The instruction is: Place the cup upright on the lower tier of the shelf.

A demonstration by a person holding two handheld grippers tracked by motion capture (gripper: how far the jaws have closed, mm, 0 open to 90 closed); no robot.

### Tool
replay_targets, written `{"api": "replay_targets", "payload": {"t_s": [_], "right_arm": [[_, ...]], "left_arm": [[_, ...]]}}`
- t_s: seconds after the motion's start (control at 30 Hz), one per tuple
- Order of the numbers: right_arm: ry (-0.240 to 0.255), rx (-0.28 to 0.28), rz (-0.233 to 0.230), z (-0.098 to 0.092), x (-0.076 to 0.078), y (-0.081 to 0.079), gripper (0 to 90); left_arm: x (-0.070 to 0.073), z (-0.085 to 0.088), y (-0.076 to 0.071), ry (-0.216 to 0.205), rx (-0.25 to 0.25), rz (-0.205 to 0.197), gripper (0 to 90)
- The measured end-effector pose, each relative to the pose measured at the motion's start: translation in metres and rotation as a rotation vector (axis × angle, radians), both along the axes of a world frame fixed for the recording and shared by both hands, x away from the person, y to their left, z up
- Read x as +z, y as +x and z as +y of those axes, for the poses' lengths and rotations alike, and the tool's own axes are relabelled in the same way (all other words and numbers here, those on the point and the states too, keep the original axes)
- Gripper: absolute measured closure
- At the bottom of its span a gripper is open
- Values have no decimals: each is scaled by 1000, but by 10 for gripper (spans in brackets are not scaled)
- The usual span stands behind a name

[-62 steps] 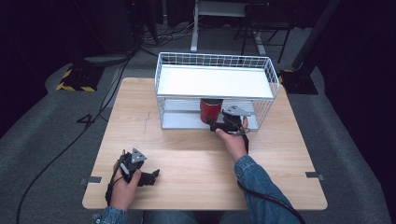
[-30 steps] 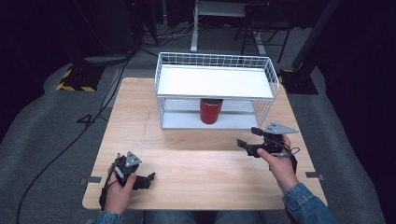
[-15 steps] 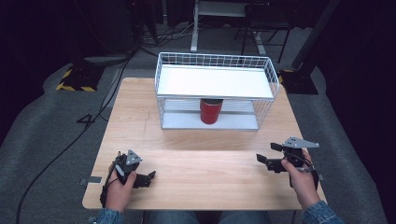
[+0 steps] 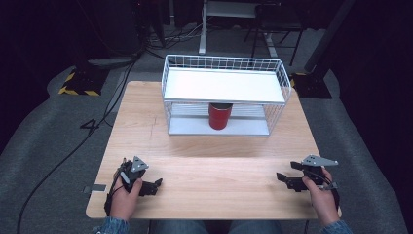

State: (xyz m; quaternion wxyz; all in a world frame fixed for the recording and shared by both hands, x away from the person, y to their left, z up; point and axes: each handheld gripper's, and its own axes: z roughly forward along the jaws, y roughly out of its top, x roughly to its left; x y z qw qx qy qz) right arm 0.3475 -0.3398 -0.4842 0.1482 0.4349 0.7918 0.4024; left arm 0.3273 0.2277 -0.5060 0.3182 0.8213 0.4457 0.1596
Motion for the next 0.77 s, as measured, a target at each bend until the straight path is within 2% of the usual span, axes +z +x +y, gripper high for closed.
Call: {"api": "replay_targets", "payload": {"t_s": [0.07, 0.2, 0.3, 0.5, 0.6, 0.77], "right_arm": [[13, -12, 3, -1, -5, -2, 156], [4, -14, 9, -3, -15, -2, 156], [-22, -9, 26, -4, -18, -2, 156], [-78, 4, -5, -3, -20, -2, 154], [-134, 16, -26, 1, -20, -3, 131], [-136, 10, -24, 2, -21, -3, 124]], "left_arm": [[0, 0, 0, -1, 0, 0, 0], [0, 0, 0, -4, 3, 2, 0], [0, 0, 1, -8, 2, 0, 0], [0, 0, 1, -7, 2, 0, 0], [0, 0, 1, -8, 3, 0, 0], [0, 0, 1, -7, 3, 0, 0]]}}
